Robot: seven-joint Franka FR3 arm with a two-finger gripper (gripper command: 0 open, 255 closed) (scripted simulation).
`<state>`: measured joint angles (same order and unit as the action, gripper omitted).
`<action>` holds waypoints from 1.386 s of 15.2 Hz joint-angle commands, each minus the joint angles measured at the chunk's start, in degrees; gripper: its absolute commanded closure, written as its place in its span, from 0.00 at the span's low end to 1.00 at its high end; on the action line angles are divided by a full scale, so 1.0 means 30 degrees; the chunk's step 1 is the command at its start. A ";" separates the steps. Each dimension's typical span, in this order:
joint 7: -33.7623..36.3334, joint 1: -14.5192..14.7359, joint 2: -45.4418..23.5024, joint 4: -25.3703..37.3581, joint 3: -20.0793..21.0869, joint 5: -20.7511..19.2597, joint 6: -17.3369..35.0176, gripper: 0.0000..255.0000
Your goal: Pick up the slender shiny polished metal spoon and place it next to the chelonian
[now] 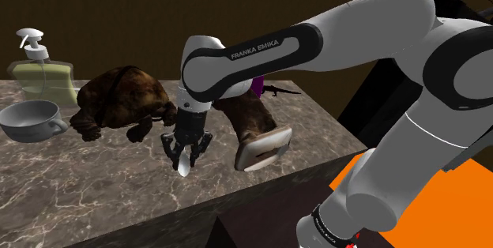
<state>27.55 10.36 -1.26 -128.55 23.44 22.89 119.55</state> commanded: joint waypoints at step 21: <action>0.1124 -0.0271 0.2428 0.2997 -0.0374 0.0014 -0.5233 1.00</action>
<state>30.70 9.55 5.65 -119.95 22.35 22.88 104.59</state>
